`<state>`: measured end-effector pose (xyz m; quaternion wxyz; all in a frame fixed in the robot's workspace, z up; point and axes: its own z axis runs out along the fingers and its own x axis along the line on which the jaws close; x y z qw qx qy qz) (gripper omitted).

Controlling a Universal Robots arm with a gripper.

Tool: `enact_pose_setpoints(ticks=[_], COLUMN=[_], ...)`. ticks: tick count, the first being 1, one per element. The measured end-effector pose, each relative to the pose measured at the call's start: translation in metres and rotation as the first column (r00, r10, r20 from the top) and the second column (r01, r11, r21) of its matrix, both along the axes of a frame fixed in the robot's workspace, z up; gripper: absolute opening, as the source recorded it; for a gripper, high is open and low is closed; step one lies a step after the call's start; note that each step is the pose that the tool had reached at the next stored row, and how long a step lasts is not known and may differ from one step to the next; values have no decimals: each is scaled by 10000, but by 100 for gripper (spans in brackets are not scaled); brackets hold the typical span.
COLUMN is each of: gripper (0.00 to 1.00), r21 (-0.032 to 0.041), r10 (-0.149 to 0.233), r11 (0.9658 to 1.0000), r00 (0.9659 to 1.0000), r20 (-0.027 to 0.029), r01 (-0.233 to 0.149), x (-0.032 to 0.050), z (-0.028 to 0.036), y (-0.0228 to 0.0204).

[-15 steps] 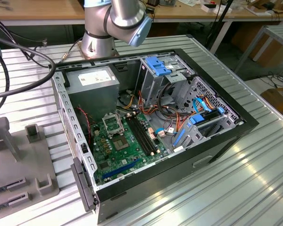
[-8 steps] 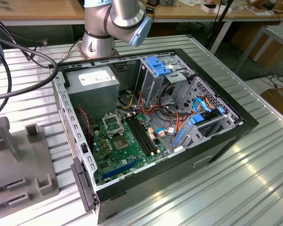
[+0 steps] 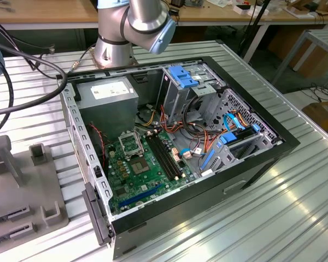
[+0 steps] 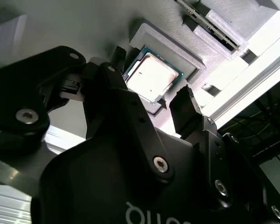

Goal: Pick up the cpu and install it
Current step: 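Pick up the cpu and move it towards the insertion slot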

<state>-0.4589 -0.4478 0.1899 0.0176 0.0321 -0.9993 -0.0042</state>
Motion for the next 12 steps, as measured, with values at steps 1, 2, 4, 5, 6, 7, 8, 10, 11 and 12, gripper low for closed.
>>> enact_pose_setpoints(ticks=[1, 2, 4, 5, 6, 7, 8, 10, 11, 12], gripper=[66, 66, 66, 66, 66, 66, 66, 66, 66, 66], r21=[-1, -1, 0, -1, 0, -1, 0, 0, 0, 0], r10=[0, 0, 1, 2, 2, 0, -1, 0, 0, -1], r11=[10000, 10000, 10000, 10000, 10000, 10000, 10000, 10000, 10000, 10000], r00=[10000, 10000, 10000, 10000, 10000, 10000, 10000, 10000, 10000, 10000], r20=[-1, 0, -1, -2, -1, -1, -1, -1, 0, -1], r01=[0, 0, -1, -2, -2, 0, 1, 0, 0, 1], x=[0, 0, 0, 0, 0, 0, 0, 0, 0, 0], z=[5, 9, 11, 12, 12, 12, 12, 12, 11, 11], y=[0, 0, -2, -7, -11, -12, -12, -15, -15, -15])
